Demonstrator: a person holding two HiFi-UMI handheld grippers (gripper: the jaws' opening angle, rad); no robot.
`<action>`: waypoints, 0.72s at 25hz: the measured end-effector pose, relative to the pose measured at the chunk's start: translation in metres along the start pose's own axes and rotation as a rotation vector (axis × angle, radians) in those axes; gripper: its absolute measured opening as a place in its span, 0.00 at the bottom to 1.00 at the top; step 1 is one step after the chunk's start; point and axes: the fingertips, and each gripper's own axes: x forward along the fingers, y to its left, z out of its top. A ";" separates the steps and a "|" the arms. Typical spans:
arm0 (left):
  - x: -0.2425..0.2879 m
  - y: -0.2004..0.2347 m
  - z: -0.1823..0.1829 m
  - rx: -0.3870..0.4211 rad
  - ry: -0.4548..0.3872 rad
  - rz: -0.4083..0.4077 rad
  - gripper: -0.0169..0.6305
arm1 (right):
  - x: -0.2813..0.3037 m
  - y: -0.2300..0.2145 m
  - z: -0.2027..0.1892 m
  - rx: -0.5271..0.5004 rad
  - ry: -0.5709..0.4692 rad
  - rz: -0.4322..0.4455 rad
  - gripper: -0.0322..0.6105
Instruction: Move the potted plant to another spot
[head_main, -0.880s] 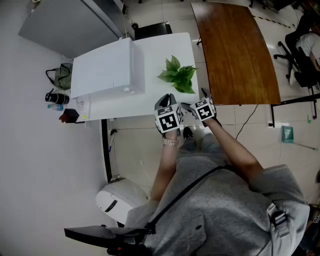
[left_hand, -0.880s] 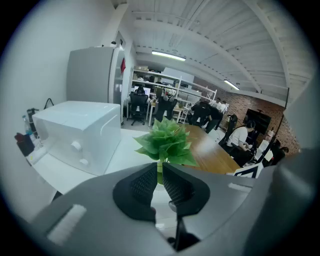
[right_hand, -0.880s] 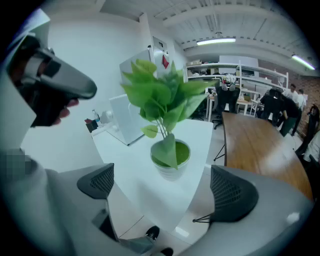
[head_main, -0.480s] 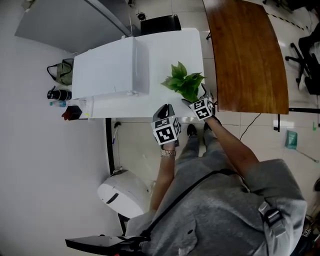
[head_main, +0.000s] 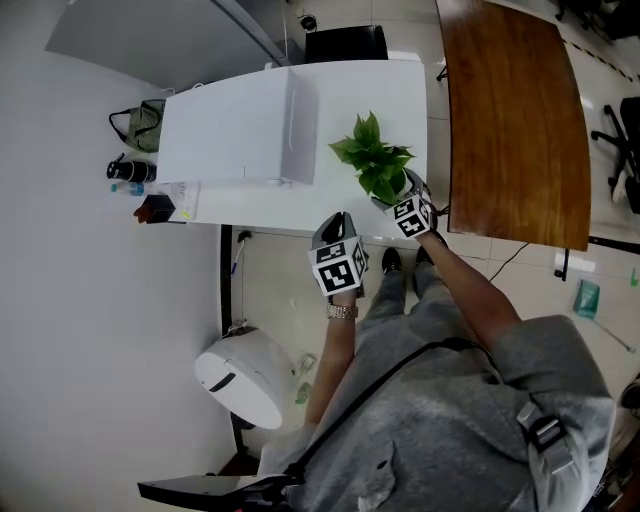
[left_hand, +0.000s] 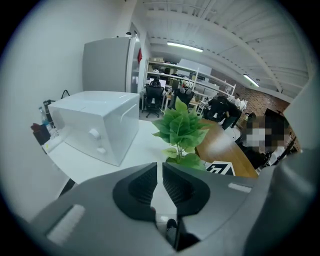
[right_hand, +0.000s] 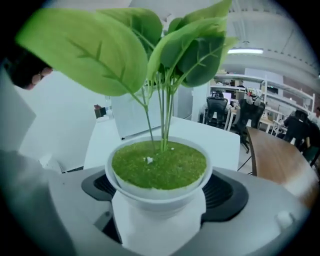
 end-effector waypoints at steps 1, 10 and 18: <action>0.001 0.000 0.001 -0.001 -0.001 0.001 0.10 | 0.001 0.001 0.000 -0.014 -0.002 0.008 0.84; 0.013 -0.021 0.002 0.031 0.013 -0.042 0.10 | -0.032 -0.026 -0.007 0.041 -0.088 -0.070 0.82; 0.038 -0.088 0.012 0.147 0.028 -0.164 0.10 | -0.103 -0.134 -0.053 0.210 -0.114 -0.338 0.82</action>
